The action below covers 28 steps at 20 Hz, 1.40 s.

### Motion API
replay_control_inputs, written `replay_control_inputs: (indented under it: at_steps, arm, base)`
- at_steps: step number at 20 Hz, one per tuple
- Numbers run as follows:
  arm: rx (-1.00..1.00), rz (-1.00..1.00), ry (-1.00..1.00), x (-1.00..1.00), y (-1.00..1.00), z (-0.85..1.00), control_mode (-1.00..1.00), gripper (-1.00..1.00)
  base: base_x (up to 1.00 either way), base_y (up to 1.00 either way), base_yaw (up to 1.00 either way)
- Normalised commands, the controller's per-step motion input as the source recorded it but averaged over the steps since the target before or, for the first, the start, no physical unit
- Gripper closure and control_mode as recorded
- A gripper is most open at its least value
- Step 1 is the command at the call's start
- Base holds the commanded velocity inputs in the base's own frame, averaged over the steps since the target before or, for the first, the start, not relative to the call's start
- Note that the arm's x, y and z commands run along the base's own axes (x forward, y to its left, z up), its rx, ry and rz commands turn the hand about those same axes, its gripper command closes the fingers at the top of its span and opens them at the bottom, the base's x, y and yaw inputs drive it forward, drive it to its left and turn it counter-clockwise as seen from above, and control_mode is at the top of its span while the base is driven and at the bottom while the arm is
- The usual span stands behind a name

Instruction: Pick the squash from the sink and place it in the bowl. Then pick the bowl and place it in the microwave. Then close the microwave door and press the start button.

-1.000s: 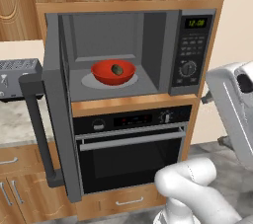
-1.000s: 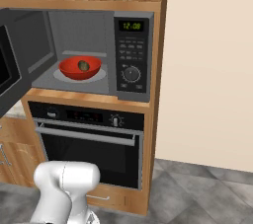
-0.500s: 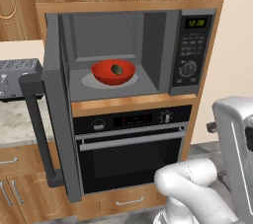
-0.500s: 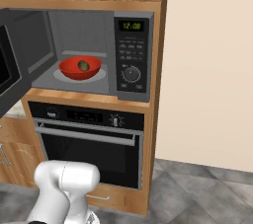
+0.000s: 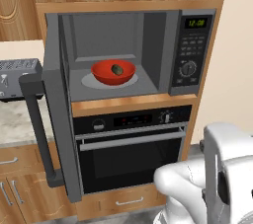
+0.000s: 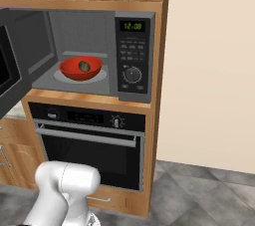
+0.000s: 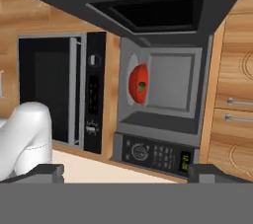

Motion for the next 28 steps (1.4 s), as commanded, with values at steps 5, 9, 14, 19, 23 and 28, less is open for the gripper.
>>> replay_control_inputs:
  at_steps: [5,9,14,19,23,28]
  arm:
    - [0.0,-0.15,-0.2,-0.12,0.69,-0.13,-1.0,-1.0]
    - [0.0,-0.15,-0.11,0.07,0.94,-0.28,-1.0,-1.0]
    - [0.0,-0.17,-0.07,0.13,0.88,-0.46,-1.0,-1.0]
    - [0.0,-0.21,0.0,0.58,0.91,-0.43,-1.0,-1.0]
    - [0.0,-0.24,0.0,0.75,0.93,-0.18,-1.0,-1.0]
    - [0.0,-0.2,0.0,0.9,0.66,-0.44,-1.0,-1.0]
  base:
    - [0.0,0.0,0.0]
    - [0.0,0.0,0.0]
    - [0.0,0.0,0.0]
    - [0.0,0.0,0.0]
    - [0.0,0.0,0.0]
    - [0.0,0.0,0.0]
